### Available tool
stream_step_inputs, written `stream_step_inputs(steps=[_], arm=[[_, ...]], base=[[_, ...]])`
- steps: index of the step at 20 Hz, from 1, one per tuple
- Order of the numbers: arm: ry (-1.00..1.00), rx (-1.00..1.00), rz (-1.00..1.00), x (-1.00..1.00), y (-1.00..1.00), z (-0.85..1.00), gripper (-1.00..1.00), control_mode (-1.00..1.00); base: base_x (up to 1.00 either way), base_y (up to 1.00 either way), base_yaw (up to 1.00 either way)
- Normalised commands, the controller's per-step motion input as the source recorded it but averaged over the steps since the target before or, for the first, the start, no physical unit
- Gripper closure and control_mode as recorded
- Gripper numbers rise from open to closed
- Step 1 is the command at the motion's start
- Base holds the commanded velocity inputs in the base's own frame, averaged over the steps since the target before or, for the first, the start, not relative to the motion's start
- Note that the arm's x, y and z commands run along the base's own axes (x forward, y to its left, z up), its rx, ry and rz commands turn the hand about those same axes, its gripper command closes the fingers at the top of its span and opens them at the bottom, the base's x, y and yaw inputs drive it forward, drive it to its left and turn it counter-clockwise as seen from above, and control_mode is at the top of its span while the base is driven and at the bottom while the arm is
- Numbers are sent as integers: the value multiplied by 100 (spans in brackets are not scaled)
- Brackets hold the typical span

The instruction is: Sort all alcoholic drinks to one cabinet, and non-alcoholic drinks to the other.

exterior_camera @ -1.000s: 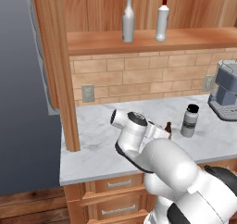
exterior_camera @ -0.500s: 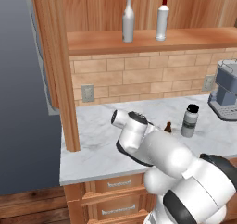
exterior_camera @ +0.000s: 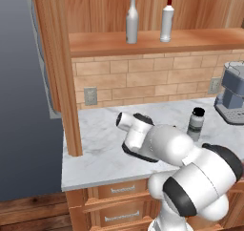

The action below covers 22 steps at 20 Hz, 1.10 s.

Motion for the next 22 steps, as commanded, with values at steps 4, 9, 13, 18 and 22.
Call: stream_step_inputs(steps=[4,9,13,18,22], arm=[[0,0,0,12,-12,-13,-100,-100],[0,0,0,15,-8,-14,-100,-100],[0,0,0,18,-2,-17,-100,-100],[0,0,0,15,-1,-15,-100,-100],[0,0,0,2,-2,-9,-100,-100]], base=[[0,0,0],[0,0,0],[0,0,0],[0,0,0],[0,0,0]])
